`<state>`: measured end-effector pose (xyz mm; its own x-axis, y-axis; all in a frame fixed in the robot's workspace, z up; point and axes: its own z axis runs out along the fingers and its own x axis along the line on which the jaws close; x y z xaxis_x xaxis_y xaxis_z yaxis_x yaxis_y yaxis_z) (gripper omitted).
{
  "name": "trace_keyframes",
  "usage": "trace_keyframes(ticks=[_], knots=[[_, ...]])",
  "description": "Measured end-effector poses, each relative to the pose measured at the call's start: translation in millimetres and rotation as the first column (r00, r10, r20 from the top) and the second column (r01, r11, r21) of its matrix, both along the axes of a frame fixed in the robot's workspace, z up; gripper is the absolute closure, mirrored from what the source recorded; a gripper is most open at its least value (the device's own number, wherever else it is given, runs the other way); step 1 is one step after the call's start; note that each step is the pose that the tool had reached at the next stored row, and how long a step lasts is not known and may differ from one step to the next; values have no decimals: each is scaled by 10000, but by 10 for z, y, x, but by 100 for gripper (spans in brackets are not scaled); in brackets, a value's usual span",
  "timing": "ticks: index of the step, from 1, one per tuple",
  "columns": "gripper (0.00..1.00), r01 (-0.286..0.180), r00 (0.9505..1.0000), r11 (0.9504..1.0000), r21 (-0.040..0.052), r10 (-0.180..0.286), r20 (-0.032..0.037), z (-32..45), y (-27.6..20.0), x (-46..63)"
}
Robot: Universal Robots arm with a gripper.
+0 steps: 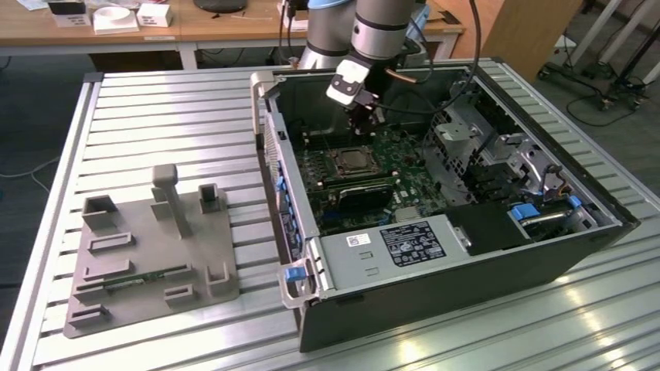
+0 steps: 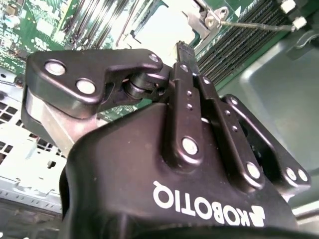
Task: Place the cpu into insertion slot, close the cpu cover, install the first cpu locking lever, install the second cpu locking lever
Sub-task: 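Install the first cpu locking lever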
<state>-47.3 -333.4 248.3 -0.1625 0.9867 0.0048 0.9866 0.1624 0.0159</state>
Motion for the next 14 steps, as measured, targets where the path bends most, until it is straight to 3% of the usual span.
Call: trace_keyframes(ticks=[5, 10, 14], knots=[[90, -913, 9958, 9958, -2, 913, -1, 0, 0, 0], [90, -1775, 9841, 9841, -3, 1775, -1, -1, 0, 0], [90, -2029, 9792, 9792, -2, 2029, 0, -1, -1, -27]])
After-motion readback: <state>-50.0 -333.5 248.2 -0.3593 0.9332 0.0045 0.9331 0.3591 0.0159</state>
